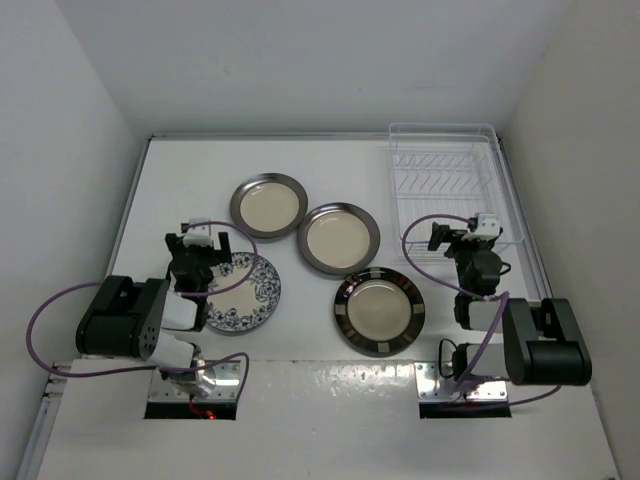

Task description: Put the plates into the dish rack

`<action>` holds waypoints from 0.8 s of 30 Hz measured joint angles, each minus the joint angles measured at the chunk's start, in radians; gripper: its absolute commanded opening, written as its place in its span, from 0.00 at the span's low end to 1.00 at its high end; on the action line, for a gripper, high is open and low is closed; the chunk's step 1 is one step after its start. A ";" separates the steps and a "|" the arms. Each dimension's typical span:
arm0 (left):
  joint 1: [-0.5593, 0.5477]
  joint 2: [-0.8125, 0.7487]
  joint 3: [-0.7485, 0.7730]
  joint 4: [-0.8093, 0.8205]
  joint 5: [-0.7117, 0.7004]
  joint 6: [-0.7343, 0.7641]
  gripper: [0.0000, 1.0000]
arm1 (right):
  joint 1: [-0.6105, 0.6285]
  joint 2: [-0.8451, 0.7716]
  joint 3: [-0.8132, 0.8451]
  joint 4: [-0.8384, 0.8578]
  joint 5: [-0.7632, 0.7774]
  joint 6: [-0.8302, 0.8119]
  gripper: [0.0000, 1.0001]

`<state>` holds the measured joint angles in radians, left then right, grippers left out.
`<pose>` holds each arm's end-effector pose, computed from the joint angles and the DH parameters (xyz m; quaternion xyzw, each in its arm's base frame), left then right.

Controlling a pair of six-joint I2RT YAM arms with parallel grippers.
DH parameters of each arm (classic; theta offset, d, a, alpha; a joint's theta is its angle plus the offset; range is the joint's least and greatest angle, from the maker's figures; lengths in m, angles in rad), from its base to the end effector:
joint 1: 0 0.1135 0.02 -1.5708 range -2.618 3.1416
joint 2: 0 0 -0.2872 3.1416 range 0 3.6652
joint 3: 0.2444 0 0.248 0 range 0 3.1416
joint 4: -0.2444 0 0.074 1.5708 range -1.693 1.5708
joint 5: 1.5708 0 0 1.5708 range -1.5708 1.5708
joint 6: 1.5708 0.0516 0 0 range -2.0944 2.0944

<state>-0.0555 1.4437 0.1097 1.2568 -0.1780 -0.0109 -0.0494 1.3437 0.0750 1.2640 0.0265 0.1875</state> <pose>0.2230 -0.0032 0.1689 -0.0441 0.7321 0.0427 0.6784 0.2095 -0.0117 0.1809 0.0930 0.7026 0.0393 0.7043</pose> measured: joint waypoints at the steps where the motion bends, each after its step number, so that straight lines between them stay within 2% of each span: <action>1: 0.000 0.000 0.000 0.000 0.016 0.004 1.00 | 0.001 -0.025 0.000 -0.031 0.001 0.005 1.00; 2: 0.000 -0.010 0.000 -0.012 0.034 0.008 1.00 | 0.001 -0.061 0.000 -0.079 0.001 0.006 1.00; 5: 0.001 -0.109 0.074 -0.216 0.111 0.044 1.00 | 0.002 -0.219 0.017 -0.306 0.001 0.024 1.00; 7: 0.003 -0.156 0.253 -0.461 0.203 0.119 1.00 | 0.004 -0.311 0.059 -0.494 -0.002 0.024 1.00; 10: 0.003 -0.171 0.534 -0.719 0.299 0.176 1.00 | 0.013 -0.459 0.163 -0.811 0.001 -0.001 1.00; 12: 0.003 -0.213 0.608 -0.812 0.322 0.187 1.00 | 0.021 -0.536 0.248 -1.002 0.017 -0.043 1.00; 16: -0.017 -0.317 0.660 -0.968 0.340 0.199 1.00 | 0.029 -0.605 0.443 -1.333 0.061 -0.179 1.00; 18: -0.034 -0.335 0.685 -1.042 0.341 0.201 1.00 | 0.029 -0.601 0.555 -1.500 0.092 -0.193 1.00; 19: -0.042 -0.336 0.700 -1.078 0.343 0.195 1.00 | 0.029 -0.596 0.607 -1.571 0.107 -0.167 1.00; 21: -0.054 -0.333 0.731 -1.164 0.349 0.171 1.00 | 0.024 -0.592 0.695 -1.694 0.096 -0.092 0.91; 24: -0.059 -0.335 0.746 -1.260 0.375 0.119 1.00 | 0.012 -0.608 0.740 -1.797 -0.049 0.045 0.89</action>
<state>-0.1146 1.1084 0.8555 -0.0029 0.1970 0.1085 -0.0372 0.7361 0.8154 -0.5331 -0.0223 0.2329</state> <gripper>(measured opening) 0.997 0.896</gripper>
